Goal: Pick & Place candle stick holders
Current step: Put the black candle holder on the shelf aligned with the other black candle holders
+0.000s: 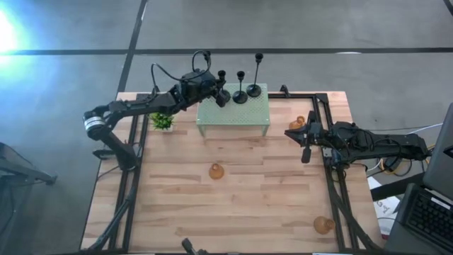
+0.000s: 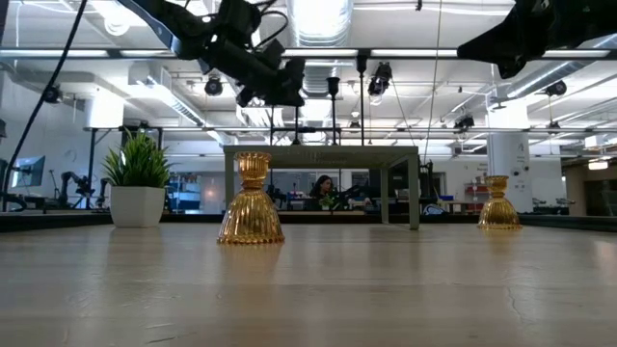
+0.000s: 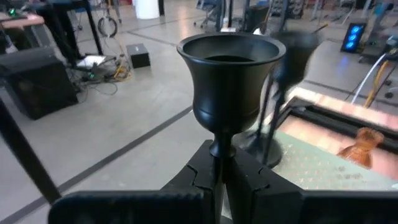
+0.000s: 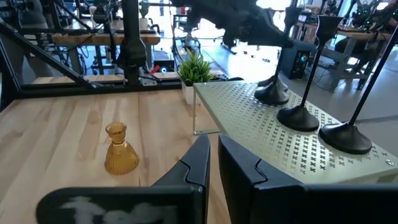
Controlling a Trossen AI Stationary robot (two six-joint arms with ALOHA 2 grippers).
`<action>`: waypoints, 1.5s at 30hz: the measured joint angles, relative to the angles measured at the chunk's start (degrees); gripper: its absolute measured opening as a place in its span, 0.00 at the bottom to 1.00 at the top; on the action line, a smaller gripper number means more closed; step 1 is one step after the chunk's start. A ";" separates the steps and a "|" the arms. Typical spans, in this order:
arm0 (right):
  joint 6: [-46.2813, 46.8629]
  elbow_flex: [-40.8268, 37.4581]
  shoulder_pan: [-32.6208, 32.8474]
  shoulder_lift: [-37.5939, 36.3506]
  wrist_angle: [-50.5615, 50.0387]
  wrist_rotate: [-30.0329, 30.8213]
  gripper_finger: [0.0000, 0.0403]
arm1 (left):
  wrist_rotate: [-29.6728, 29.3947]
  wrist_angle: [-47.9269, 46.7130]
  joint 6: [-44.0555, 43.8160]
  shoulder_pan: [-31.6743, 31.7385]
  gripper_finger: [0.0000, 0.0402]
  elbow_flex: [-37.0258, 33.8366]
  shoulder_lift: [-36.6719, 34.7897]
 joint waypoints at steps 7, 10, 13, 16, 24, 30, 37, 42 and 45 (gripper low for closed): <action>0.07 0.00 0.00 0.00 0.22 0.00 0.07 | 0.40 0.10 -0.09 0.09 0.04 0.60 1.66; 0.11 0.00 0.00 0.00 0.22 0.00 0.07 | 0.54 0.20 -0.17 0.28 0.04 0.80 1.71; 0.07 0.00 0.00 0.00 0.17 0.00 0.07 | 0.62 0.25 -0.22 0.45 0.04 0.83 1.71; -0.02 0.00 0.00 0.00 0.11 0.00 0.07 | 1.48 0.52 -0.32 0.56 0.04 0.83 1.71; 0.17 0.00 0.00 0.00 0.11 0.00 0.07 | 2.16 0.43 -0.39 0.58 0.08 0.81 1.71; 0.44 0.00 0.00 0.00 0.09 0.00 0.07 | 2.98 0.36 -0.18 0.58 0.08 0.74 1.71; 0.59 0.00 0.00 0.00 0.00 0.00 0.07 | 2.98 0.25 0.82 0.69 0.09 0.70 1.71; 0.59 0.00 0.00 -0.01 -0.01 0.00 0.07 | 2.98 0.27 0.92 0.87 0.09 0.70 1.71; 0.59 0.00 0.00 -0.02 -0.02 0.00 0.07 | 2.96 0.25 1.25 0.93 0.10 0.70 1.71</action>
